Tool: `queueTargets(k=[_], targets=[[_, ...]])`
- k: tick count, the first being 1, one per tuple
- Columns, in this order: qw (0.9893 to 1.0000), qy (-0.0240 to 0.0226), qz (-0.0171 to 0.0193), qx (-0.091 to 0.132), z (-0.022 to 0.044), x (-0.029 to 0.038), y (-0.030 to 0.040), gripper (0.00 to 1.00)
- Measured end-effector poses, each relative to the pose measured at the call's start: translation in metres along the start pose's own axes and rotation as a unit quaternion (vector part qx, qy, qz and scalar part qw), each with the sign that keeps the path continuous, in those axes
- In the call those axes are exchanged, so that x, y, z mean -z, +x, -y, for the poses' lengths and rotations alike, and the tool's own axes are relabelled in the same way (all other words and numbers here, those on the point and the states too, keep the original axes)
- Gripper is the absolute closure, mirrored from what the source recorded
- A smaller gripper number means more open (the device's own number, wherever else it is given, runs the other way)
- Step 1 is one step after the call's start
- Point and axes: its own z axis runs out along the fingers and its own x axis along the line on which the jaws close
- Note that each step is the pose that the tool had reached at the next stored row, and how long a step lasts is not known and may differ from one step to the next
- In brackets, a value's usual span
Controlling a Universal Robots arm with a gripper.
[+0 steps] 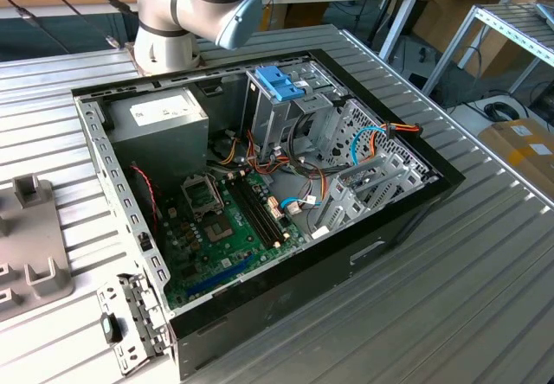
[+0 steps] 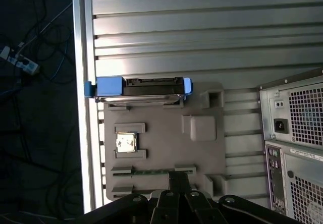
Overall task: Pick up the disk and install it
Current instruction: 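Reach for the disk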
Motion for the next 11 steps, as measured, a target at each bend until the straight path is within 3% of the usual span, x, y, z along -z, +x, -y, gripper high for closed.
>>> queueTargets(k=[11], targets=[[1.0,0.0,0.0,0.0,0.0005,-0.0006,0.0062,0.9]])
